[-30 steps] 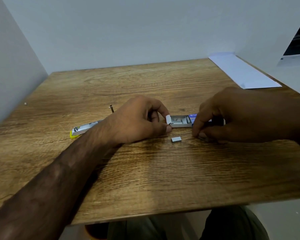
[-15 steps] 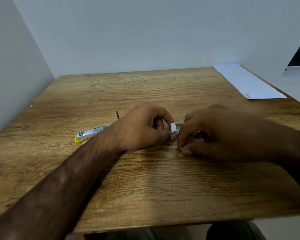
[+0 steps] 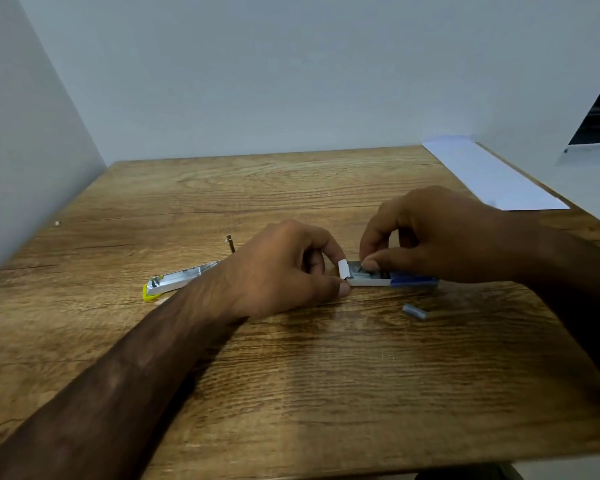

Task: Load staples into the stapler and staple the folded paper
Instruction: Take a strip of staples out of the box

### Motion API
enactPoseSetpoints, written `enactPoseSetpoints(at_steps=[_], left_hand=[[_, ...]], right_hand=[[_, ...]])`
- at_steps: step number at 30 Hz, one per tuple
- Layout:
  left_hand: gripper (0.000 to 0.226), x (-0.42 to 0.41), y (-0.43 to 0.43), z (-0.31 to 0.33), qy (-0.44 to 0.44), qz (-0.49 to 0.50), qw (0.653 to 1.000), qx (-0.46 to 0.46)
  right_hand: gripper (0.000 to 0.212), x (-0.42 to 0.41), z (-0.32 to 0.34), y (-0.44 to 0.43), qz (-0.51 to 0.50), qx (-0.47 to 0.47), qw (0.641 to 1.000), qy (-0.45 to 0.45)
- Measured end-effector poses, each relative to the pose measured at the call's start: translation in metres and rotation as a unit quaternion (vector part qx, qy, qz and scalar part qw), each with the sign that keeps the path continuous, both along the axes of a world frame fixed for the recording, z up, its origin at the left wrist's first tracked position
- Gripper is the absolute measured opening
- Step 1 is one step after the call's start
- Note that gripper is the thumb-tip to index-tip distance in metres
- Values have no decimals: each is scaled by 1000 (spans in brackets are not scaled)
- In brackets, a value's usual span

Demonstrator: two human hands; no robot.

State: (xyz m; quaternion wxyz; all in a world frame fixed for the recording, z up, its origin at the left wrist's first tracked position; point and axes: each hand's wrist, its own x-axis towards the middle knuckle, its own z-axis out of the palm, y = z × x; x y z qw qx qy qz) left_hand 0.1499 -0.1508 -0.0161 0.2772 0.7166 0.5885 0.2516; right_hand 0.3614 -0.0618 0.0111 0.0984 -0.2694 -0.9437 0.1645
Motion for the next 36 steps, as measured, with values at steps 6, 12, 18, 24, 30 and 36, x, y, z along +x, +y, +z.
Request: enactPoseSetpoints(at_steps=[6, 12, 18, 24, 30, 36], left_hand=[[19, 0, 0, 0, 4, -2, 1000, 1], [20, 1, 0, 0, -3, -4, 1000, -4], [21, 1, 1, 0, -1, -4, 1000, -5], [20, 0, 1, -1, -5, -6, 1000, -3], [19, -1, 2, -2, -9, -5, 1000, -6], [19, -4, 4, -2, -31, -14, 999, -29]], right_hand=[[9, 2, -2, 1, 18, -25, 999, 28], [6, 5, -2, 0, 27, -33, 997, 60], [10, 3, -1, -5, 12, -22, 999, 39], [11, 0, -1, -13, -6, 8, 1000, 23], [14, 5, -2, -13, -6, -3, 1000, 17], [20, 1, -7, -14, -29, -49, 997, 47]])
